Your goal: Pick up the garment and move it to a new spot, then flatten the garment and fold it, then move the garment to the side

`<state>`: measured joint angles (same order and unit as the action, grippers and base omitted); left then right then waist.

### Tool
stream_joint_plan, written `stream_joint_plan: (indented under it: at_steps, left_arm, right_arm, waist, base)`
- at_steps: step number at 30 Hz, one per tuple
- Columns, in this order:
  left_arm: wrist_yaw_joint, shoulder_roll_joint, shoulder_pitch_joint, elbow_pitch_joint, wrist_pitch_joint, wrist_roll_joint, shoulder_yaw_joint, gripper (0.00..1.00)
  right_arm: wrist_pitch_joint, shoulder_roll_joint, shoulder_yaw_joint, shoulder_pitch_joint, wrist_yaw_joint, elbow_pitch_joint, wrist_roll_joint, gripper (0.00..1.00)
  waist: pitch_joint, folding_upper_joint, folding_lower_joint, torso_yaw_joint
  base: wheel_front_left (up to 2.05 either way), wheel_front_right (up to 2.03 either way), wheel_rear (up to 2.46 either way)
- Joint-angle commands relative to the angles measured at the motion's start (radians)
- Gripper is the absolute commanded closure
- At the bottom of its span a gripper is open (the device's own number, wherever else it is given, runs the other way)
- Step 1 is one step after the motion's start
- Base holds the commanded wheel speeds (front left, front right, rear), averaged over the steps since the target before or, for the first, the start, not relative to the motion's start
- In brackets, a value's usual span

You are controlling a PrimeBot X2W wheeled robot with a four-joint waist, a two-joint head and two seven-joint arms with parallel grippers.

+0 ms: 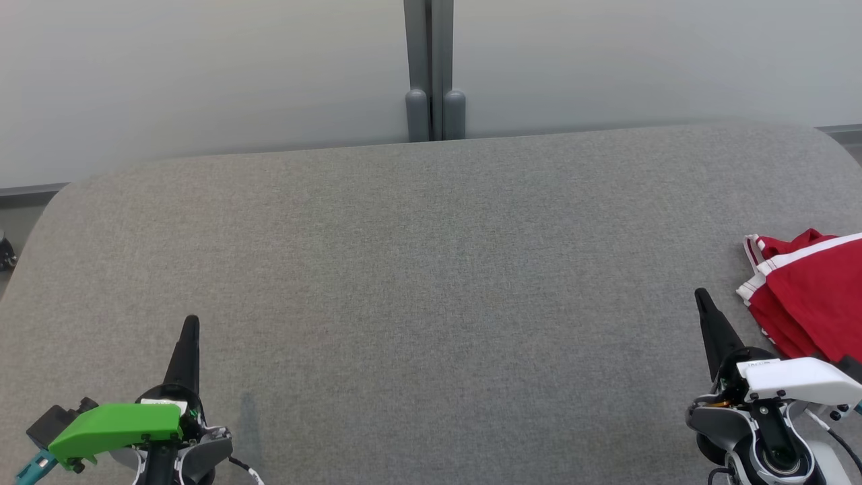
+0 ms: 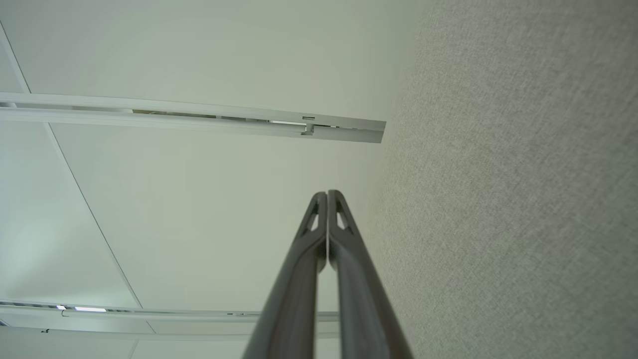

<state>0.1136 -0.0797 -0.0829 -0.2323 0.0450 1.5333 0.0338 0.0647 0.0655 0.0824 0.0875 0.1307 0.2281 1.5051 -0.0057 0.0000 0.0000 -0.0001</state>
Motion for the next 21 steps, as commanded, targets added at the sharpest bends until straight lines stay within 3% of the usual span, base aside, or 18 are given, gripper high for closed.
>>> stream_joint_plan:
  at_steps: [1, 21]
  left_arm:
    - [0.006, -0.004, -0.019, -0.001, 0.008, 0.021, 0.010, 1.00]
    - [0.021, 0.002, -0.029, -0.012, 0.042, 0.113, 0.048, 1.00]
  right_arm:
    - [0.009, 0.000, 0.004, 0.013, 0.000, 0.003, 0.020, 1.00]
    - [0.039, -0.003, 0.017, 0.023, 0.000, 0.018, 0.122, 1.00]
  waist:
    - [0.001, 0.0000, 0.0000, 0.000]
    - [0.009, 0.0000, 0.0000, 0.000]
  base:
    - [0.00, 0.00, 0.00]
    - [0.00, 0.00, 0.00]
